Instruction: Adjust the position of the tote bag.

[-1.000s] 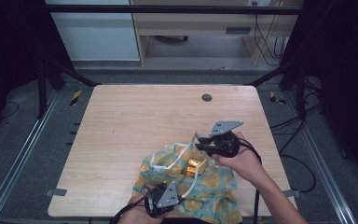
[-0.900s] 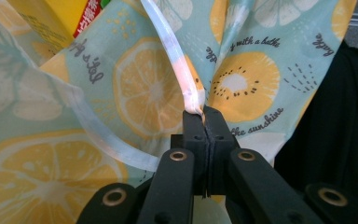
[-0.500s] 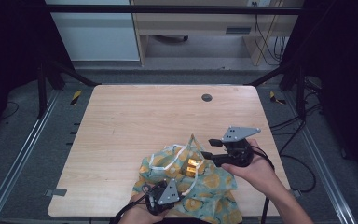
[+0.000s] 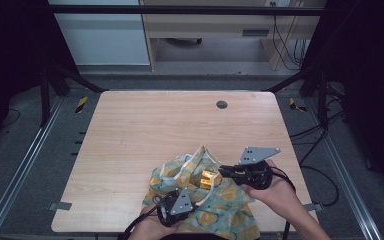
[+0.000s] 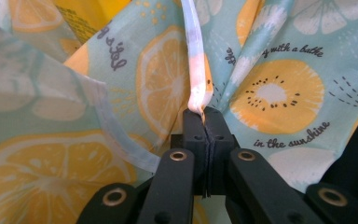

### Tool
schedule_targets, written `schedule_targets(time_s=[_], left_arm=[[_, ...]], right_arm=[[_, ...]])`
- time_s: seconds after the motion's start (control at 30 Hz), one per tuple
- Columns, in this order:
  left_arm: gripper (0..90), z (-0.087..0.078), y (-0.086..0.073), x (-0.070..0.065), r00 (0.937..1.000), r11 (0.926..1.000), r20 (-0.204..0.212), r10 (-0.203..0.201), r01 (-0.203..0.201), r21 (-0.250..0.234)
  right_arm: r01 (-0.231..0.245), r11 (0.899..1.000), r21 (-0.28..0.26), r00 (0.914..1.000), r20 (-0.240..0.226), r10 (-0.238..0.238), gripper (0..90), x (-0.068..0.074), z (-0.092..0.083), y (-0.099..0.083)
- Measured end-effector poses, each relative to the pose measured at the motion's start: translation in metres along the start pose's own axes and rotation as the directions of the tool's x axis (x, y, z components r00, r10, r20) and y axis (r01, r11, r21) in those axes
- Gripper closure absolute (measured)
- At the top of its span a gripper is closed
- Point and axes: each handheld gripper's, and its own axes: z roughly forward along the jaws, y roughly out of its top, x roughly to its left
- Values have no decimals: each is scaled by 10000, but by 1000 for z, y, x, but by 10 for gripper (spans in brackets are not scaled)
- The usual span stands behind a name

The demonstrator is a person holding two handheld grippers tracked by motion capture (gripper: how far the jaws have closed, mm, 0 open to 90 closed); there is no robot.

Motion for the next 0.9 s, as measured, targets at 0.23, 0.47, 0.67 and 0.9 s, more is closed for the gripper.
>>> schedule_targets(time_s=[0.23,0.47,0.67,0.9], left_arm=[[900,-2,-1,2,9999,9999,-39,-125,125,-57],[868,-7,-2,2,9992,9991,-91,-389,387,-185],[809,-22,1,-1,9984,9979,-218,-513,504,-410],[758,-49,18,-4,9988,9943,-201,-456,435,-977]], right_arm=[[715,9947,-734,9951,-627,-762,860,22,-13,9],[1067,9919,-690,9770,-1779,-1175,876,48,-8,-12],[775,9968,181,9786,-1925,-726,884,48,8,-50],[497,9938,995,9851,-1691,-323,887,39,18,-77]])
